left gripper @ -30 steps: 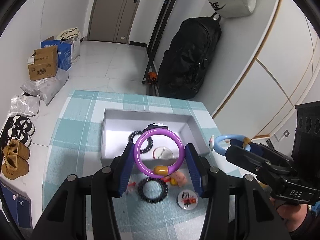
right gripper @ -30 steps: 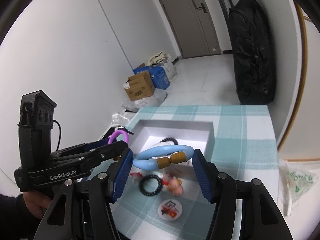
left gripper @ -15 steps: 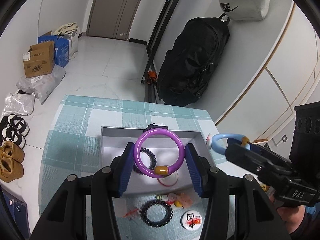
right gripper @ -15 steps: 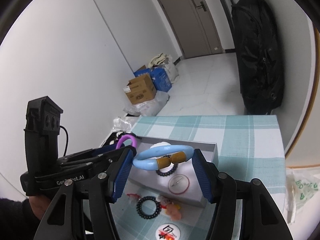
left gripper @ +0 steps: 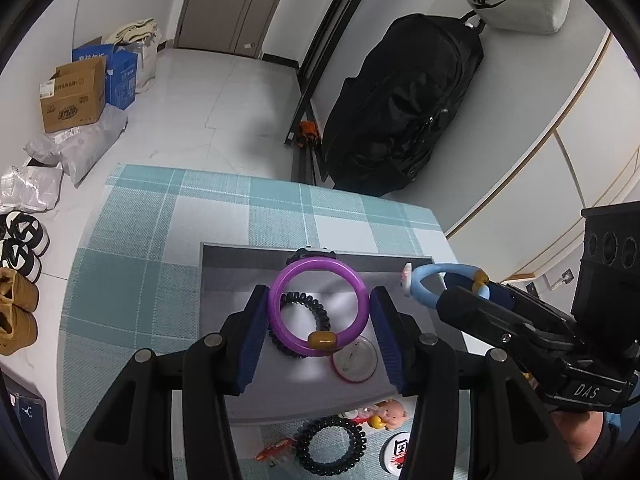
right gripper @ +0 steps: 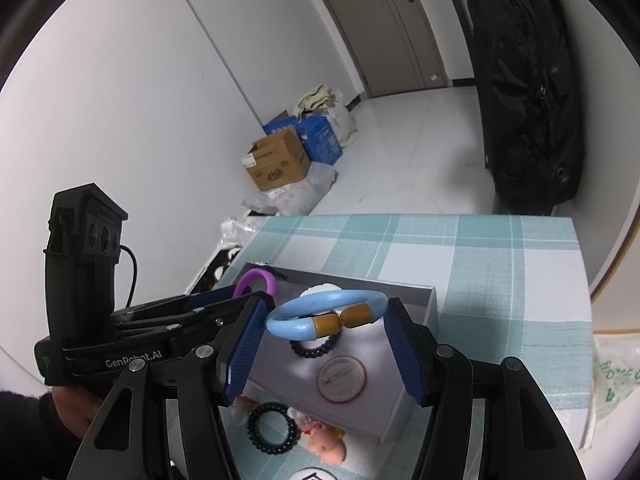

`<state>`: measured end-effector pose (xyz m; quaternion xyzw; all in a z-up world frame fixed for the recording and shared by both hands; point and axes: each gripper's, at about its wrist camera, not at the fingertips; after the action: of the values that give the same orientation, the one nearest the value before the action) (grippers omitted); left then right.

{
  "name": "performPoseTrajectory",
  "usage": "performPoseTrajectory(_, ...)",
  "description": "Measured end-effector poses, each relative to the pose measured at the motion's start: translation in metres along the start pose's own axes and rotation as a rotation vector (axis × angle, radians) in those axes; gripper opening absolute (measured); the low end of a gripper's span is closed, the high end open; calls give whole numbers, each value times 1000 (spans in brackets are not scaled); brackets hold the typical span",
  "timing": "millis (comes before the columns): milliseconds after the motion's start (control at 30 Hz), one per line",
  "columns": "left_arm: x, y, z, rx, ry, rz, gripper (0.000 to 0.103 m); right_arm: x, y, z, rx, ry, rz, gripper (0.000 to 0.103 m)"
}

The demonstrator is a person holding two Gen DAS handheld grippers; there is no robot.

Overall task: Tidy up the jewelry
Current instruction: 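Carry both bangles over the white box and open both grippers inside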

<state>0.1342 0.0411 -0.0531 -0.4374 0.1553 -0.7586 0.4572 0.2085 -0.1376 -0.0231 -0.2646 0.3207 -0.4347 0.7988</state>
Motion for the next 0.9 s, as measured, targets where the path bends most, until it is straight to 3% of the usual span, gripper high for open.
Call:
performPoseTrajectory(167, -1, 6, -2, -16, 10, 16, 45, -3, 9, 2, -28, -39, 4, 60)
performPoseTrajectory(500, -10, 5, 2, -12, -65, -62, 48, -4, 18, 4, -62, -62, -7, 63)
performPoseTrajectory(600, -9, 3, 2, -12, -72, -86, 60, -2, 11, 3, -36, -52, -10, 73)
performPoseTrajectory(900, -3, -15, -4, 31, -34, -19, 61, 7, -17, -2, 21, -8, -43, 80)
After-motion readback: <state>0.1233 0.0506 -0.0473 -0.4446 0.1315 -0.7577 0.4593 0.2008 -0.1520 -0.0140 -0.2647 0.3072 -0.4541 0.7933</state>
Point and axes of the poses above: each gripper's, at about its wrist camera, not at the fingertips, and y roughly the way its jaws point, x to its right, z to its top, and after that the axes turned 10 degrees about -z, right-handed
